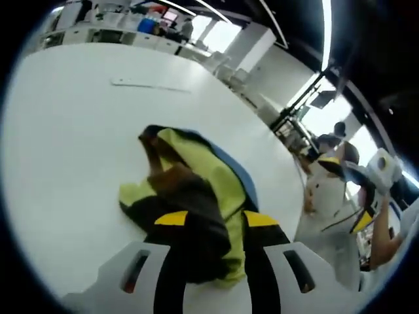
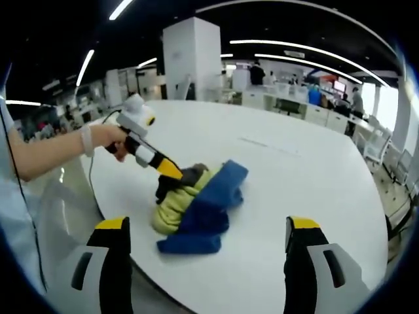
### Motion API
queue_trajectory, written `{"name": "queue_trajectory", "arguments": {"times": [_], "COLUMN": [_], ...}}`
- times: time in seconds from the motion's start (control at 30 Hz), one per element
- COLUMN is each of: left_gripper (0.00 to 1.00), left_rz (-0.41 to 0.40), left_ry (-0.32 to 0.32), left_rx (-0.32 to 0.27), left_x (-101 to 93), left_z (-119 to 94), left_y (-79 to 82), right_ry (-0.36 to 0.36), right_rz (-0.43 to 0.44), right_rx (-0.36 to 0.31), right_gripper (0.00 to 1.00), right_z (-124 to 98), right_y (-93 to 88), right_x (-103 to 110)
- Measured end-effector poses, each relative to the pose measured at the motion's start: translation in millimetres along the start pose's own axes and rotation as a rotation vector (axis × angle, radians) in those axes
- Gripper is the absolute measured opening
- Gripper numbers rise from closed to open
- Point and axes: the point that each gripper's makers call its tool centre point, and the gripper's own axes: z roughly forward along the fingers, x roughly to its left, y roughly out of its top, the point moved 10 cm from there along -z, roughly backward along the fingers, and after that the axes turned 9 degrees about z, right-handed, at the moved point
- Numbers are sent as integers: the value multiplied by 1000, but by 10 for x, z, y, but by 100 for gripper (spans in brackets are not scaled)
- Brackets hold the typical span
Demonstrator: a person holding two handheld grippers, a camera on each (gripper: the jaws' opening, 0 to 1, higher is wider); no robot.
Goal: Fold the garment on the visible template until the final outline fits inside the template.
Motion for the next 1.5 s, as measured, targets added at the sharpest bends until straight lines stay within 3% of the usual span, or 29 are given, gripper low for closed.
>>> {"name": "queue_trajectory", "arguments": {"times": [0.13,0.23,0.6,0.93,1.3,1.5], "left_gripper": [23,19,9,0,0,0], "left_rz": [-24,-10,-19,13,56,120], "left_ry": [1,33,30,96,105,127], "left_rx": [-23,-7,-32,-82,-105,-106], "left_x": [29,61,51,86,62,20], "left_z": [13,30,67,41,16,-37], "left_y": [0,-27,-54,-47,21,59], "right_ry": [-2,-7,-11,-7,9,18], "right_rz": [3,3,13,10,-1,-4], "right_rx": [1,0,12,14,20,26], "right_gripper": [97,97,96,95,93,91], "right_z": [-6,-21,-18,-14,1,5], "right_y": [-7,-8,-44,-36,-28,-39], "right_x": [-7,-18,-34,-30,2,21]}}
